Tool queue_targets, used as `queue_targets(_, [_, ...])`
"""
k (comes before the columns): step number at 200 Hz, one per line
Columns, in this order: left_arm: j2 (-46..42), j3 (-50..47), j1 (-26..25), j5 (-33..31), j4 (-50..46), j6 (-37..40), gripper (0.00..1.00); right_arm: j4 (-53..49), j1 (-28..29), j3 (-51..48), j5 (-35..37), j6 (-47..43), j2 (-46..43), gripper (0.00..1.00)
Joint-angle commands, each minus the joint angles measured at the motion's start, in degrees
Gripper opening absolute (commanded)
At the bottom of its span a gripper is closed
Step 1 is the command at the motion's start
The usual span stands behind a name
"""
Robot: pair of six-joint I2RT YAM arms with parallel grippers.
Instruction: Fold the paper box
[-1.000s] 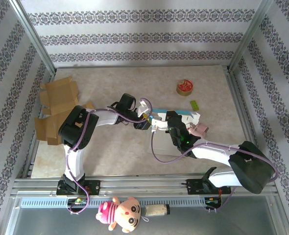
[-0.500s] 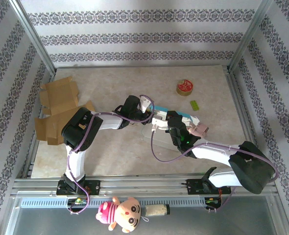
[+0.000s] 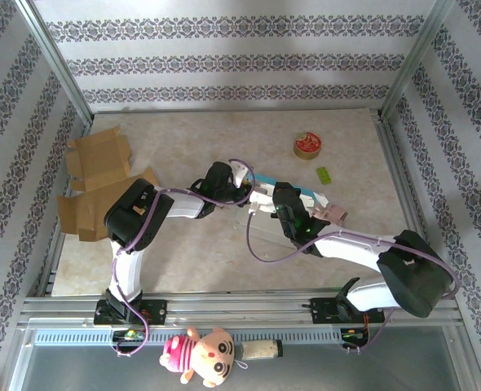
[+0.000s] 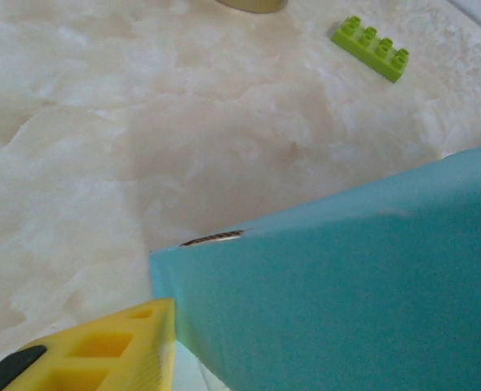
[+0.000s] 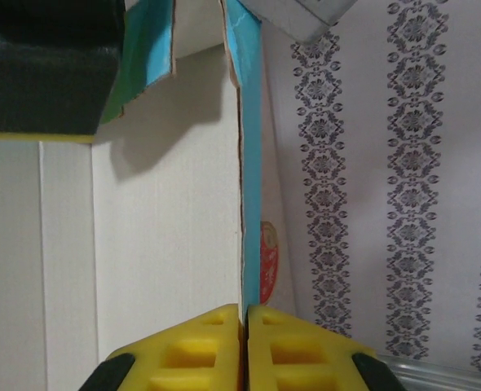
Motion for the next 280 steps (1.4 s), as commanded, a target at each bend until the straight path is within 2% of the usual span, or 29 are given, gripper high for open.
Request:
queue_targets(1, [0.31, -0.6, -2.22, 5.89, 9.66, 0.83, 0.43, -5.19, 0.29, 1.37, -3.91, 3.65, 2.19, 0.09])
queue_targets(65, [-0.73, -1.58, -2.38, -2.45, 11.57, 1.1, 0.26, -9.27, 0.1, 3.63, -5.11, 7.14, 2.86, 0.1])
queue_targets(84, [-1.09, -1.44, -2.38, -1.36, 11.79, 2.55, 0.27, -10.16, 0.12, 3.46, -5.6, 7.71, 2.43, 0.09])
queue_targets(105, [-1.55, -1.44, -2.38, -1.23, 12.52, 3.44, 0.41, -10.61, 0.07, 3.26, -5.69, 7.84, 2.07, 0.09])
queue_targets(125, [-2.0, -1.3, -2.39, -2.8, 12.2, 4.46, 0.41, -11.14, 0.14, 3.28, -5.72, 7.79, 1.7, 0.09])
queue_targets(155, [-2.45, -0.68, -2.38, -4.29, 10.72, 5.36, 0.28, -11.33, 0.04, 3.19, -5.81, 7.65, 1.3, 0.09])
queue_targets(174, [-2.41, -0.51, -2.38, -3.47, 10.13, 5.71, 0.24, -11.53, 0.01, 3.28, -6.04, 7.63, 1.42, 0.09])
queue_targets(196, [-2.79, -0.67, -2.4, -4.04, 10.21, 5.39, 0.16, -11.67, 0.04, 3.5, -6.06, 7.77, 1.52, 0.09])
queue_targets(226, [-2.98, -0.18, -2.43, -4.29, 10.25, 4.34, 0.0, -12.37, 0.05, 3.89, -6.57, 9.15, 1.61, 0.09])
queue_targets(235, [-2.88, 0.13, -2.4, -4.34, 10.17, 4.03, 0.0, -12.63, 0.11, 3.98, -6.67, 9.59, 1.52, 0.1])
queue_targets(253, [-2.65, 0.83, -2.49, -4.97, 8.37, 4.02, 0.0, -13.55, 0.23, 4.41, -6.91, 11.16, 1.31, 0.18])
queue_targets(280, [-2.88, 2.72, -2.4, -7.93, 1.09, 6.06, 0.0, -20.15, 0.43, 6.79, -11.09, 18.38, -3.08, 0.59])
